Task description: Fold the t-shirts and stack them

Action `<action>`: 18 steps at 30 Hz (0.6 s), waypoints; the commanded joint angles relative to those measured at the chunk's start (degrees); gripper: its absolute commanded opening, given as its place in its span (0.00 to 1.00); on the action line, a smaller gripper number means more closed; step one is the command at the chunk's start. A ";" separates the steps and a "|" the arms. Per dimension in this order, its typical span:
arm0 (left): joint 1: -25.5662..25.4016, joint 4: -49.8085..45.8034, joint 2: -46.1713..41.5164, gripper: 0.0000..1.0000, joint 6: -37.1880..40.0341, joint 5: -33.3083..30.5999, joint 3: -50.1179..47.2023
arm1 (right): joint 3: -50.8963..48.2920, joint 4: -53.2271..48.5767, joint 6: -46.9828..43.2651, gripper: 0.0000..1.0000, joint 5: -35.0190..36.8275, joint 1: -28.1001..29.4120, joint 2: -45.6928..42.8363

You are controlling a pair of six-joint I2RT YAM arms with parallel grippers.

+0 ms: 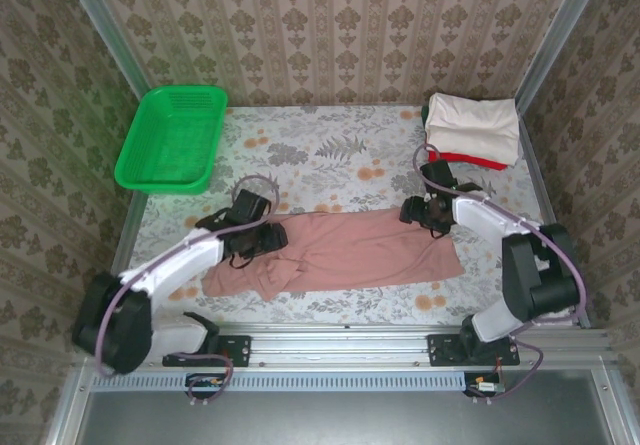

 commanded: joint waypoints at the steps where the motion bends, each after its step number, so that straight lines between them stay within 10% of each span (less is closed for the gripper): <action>1: 3.38 1.78 6.43 0.61 9.40 0.38 6.65 | 5.18 -2.98 -0.70 0.72 5.21 0.21 5.01; 7: 10.88 1.61 18.61 0.55 13.98 -1.53 12.30 | 9.81 -6.92 -0.72 0.70 9.27 -0.19 10.57; 9: 11.69 2.60 20.93 0.38 14.75 -0.96 13.19 | 10.66 -7.30 -0.80 0.68 9.72 -0.64 11.86; 12: 12.44 2.67 23.67 0.13 15.77 -0.31 14.84 | 12.66 -8.38 -1.28 0.55 9.96 -1.45 14.15; 18: 13.66 1.43 24.47 0.00 16.89 -0.05 16.98 | 15.55 -9.13 -3.21 0.28 10.58 -2.04 15.70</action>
